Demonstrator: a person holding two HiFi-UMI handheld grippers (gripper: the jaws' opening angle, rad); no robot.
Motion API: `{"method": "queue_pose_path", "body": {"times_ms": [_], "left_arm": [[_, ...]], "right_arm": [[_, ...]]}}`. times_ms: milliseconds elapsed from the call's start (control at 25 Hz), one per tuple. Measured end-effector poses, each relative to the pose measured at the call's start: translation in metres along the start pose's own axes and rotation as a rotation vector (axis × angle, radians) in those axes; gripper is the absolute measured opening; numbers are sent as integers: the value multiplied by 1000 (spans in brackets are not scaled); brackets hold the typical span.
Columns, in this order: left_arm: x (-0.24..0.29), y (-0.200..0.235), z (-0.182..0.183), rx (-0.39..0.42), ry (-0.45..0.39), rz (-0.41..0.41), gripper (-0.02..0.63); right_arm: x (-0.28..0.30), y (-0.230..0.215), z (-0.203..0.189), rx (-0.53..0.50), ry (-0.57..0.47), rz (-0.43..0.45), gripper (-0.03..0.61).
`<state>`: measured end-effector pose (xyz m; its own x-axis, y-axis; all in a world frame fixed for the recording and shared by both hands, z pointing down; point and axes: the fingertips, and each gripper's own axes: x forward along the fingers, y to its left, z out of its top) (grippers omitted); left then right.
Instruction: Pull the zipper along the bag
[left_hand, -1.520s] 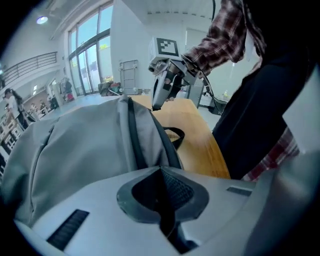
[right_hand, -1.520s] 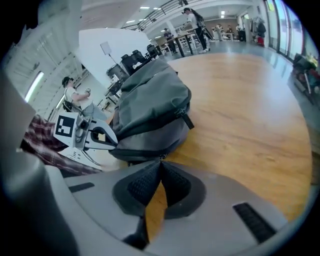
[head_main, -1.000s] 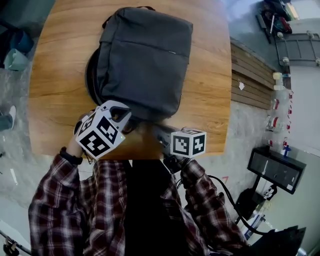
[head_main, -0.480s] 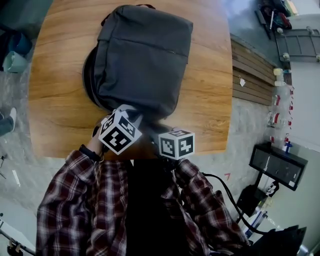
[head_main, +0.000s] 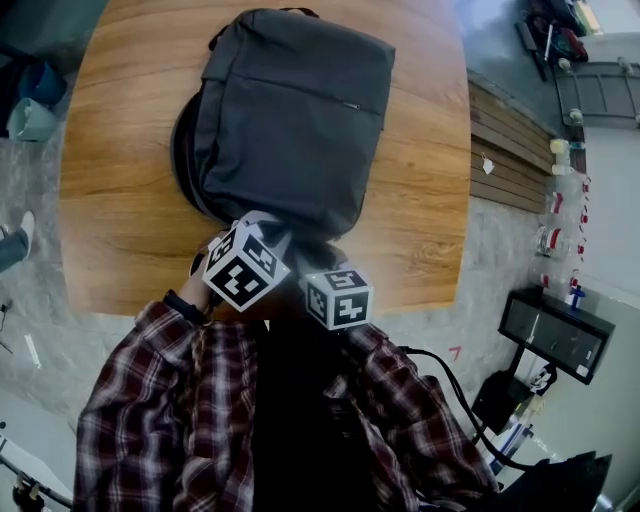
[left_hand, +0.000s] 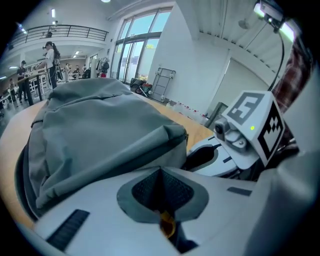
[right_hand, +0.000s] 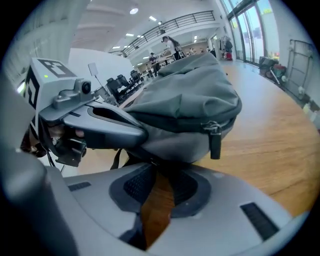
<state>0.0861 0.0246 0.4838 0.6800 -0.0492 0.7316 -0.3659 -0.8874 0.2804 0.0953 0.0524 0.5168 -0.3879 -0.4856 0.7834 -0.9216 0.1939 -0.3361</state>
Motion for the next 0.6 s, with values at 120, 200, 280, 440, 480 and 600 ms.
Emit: {"method": "queue_pose_path", "body": {"times_ms": [120,200,280,440,480,600], "left_arm": [[-1,1,0,5,-4,-2,6],[-2,2,2,15,-7,5,6],[-1,1,1,37,-12,13,6],[5,-2,-6,118,-5,34,6],[5,-1,-8,123,-5,36,6],[4,2,-14,103,1,21,6]], "right_arm": [[-4,6,3,14,-84,67,37],[-8,10,5,10,-86,103,26],[-11,11,3,-14,-46,111,20],[-18,1,-2,-60,60,111,18],[-20,-5,-2,-72,82,101,18],[-28,-28,0,-96,120,66,18]]}}
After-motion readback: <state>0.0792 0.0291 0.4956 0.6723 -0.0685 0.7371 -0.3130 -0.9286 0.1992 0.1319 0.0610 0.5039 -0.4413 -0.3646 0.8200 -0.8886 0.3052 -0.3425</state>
